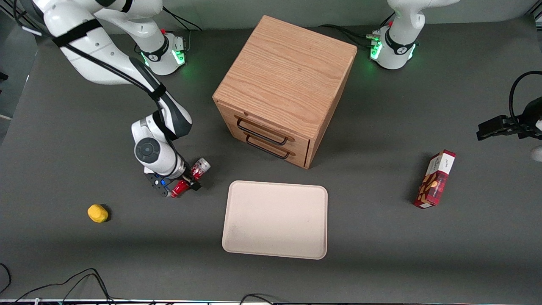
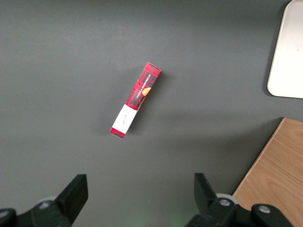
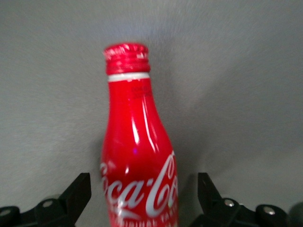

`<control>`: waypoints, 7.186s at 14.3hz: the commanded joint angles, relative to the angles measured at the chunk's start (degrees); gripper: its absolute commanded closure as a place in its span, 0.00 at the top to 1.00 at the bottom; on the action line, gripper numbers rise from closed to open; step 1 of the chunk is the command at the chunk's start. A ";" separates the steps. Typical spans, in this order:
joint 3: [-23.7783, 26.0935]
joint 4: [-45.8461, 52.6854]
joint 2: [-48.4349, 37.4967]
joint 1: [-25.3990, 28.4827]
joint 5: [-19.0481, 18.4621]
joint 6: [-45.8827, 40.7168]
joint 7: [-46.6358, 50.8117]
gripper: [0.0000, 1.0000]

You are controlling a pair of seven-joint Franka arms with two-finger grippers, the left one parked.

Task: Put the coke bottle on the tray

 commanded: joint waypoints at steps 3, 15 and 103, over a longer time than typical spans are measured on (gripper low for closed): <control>0.48 1.03 0.41 -0.07 -1.96 0.45 2.27 0.70; 0.57 1.64 -1.25 -0.07 -1.96 -0.17 1.65 0.00; -17.10 11.92 -45.38 0.90 14.83 -51.05 -66.22 1.00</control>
